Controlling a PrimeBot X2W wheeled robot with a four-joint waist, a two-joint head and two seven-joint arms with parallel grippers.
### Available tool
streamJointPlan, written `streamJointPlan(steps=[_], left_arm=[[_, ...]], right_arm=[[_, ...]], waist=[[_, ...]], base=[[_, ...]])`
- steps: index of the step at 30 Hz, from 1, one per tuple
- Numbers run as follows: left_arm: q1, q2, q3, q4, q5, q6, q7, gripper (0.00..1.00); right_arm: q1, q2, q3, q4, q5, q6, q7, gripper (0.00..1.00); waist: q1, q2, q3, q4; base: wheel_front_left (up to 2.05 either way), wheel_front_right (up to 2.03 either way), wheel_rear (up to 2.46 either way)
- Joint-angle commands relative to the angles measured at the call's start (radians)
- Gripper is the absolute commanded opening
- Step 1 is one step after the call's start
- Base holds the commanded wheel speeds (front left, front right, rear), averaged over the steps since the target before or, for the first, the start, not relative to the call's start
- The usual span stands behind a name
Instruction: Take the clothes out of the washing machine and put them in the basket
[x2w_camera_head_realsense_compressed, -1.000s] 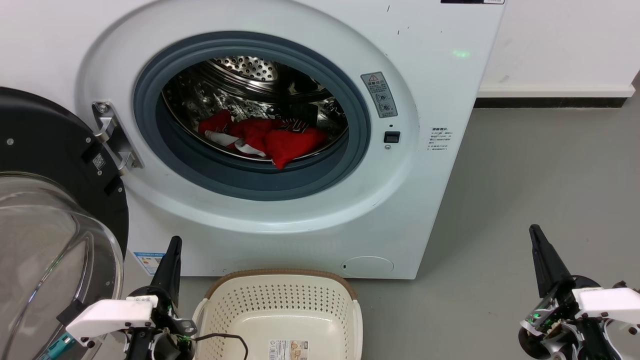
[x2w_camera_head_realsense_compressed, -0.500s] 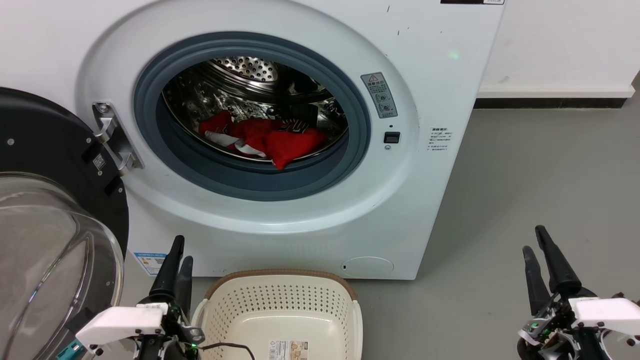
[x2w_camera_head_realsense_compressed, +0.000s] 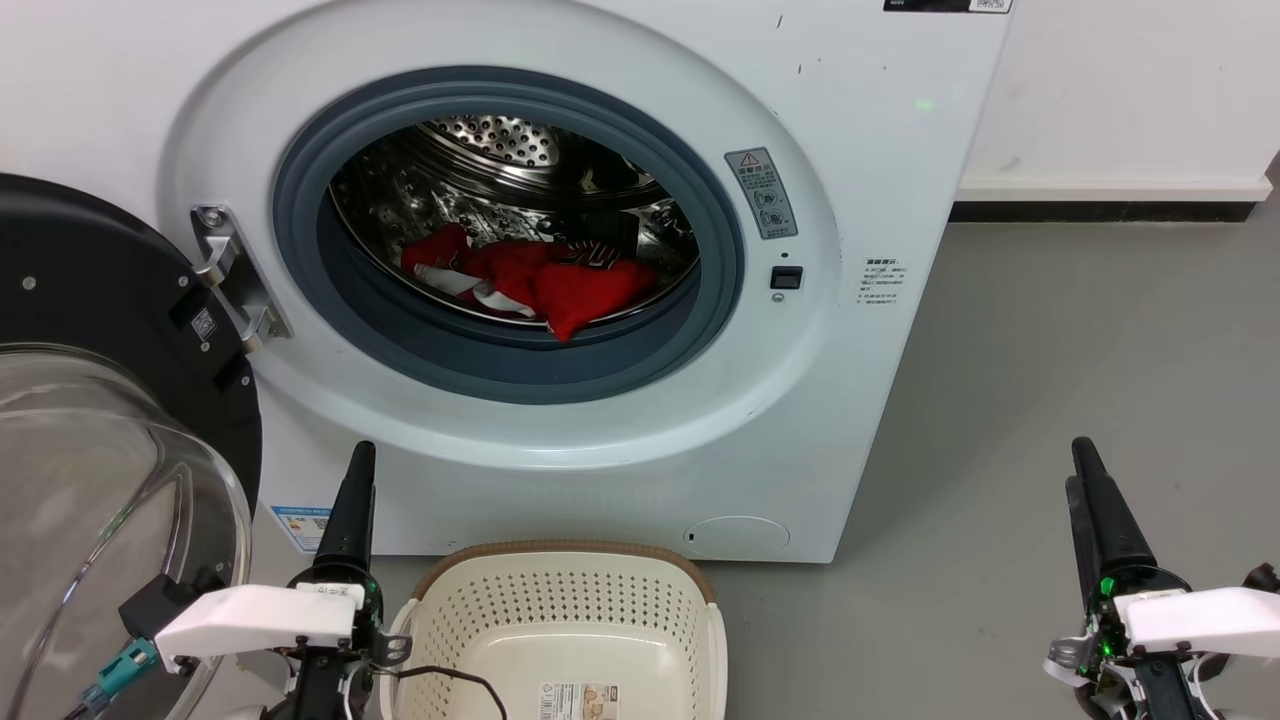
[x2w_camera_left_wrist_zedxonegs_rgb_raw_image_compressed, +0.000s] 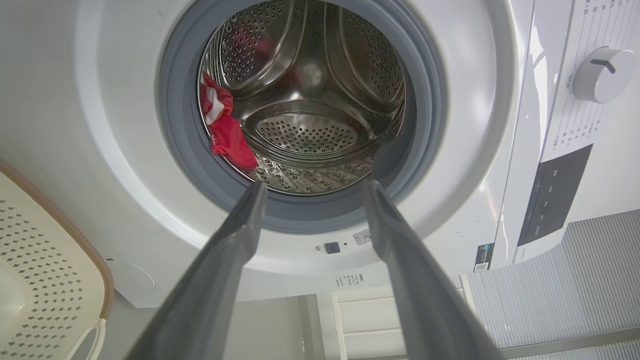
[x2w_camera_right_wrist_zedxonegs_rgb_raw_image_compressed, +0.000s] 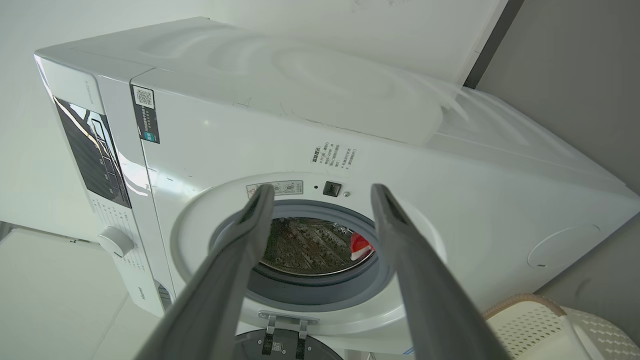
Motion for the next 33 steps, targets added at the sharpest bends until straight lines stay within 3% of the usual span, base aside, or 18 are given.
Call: streamJointPlan(steps=[1, 15, 33], left_arm=[[-0.028, 0.003, 0.0, -0.025, 0.055, 0.0, -0.011, 1.0], [-0.033, 0.001, -0.021, -0.043, 0.335, 0.0, -0.062, 1.0], [-0.063, 0.002, -0.051, 0.003, 0.662, 0.007, -0.121, 1.0]], right_arm=[[-0.007, -0.001, 0.006, -0.031, -0.066, 0.0, -0.013, 1.0], [0.011, -0.001, 0.026, -0.07, -0.407, 0.0, -0.063, 1.0], [0.037, 0.0, 0.013, -0.072, -0.72, 0.0, -0.087, 1.0]], waist=[[0.0, 0.0, 0.0, 0.001], [0.0, 0.0, -0.003, 0.007], [0.0, 0.0, -0.007, 0.011]], base=[[0.0, 0.0, 0.0], [0.0, 0.0, 0.0], [0.0, 0.0, 0.0]])
